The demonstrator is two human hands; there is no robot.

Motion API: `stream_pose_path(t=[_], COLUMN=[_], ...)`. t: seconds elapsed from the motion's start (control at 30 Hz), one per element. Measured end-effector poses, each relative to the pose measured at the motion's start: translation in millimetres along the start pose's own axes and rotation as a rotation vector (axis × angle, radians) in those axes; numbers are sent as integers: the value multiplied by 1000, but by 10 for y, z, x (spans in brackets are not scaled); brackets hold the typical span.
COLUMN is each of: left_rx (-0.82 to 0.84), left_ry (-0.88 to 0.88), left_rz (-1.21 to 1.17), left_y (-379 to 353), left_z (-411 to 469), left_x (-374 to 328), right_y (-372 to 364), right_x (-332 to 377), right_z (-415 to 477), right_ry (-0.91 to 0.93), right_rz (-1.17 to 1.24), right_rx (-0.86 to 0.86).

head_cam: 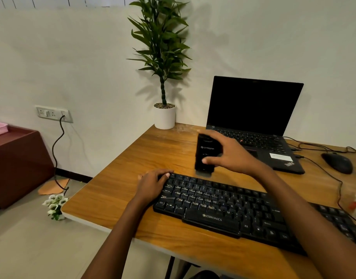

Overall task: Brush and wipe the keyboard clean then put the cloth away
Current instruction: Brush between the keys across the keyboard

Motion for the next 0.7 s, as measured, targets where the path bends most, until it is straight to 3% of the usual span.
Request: stream_pose_path(t=[0.1,0.2,0.33,0.5,0.63,0.7], left_rx=[-8,2,-1,-7,-12,-15], left_ry=[-5,-8,-2,-14,13,16], left_rz=[7,-43,-117,-121,-123,-142], left_y=[2,-38,-63,-65,-85,-84], left_z=[-10,11,32,41,42,51], left_x=[-7,50,126,137,180,195], right_y=[-234,-581,-847,-772,-760,-825], right_x=[238,301,222,258,218,169], right_z=[130,230,277,333,261,226], right_ry=[45,75,87,142,106,100], right_rz=[157,172,98,-193,96,40], right_rx=[-43,47,124,-12,-13,1])
Point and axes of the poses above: each hand's wrist, its own z-axis towards the middle knuckle, its own y-axis out of the back of the hand, x = y × z, the point moved 10 cm from there along z, towards the middle knuckle, and after that the axes turned 5 degrees about -y, right-handed, at the moved point
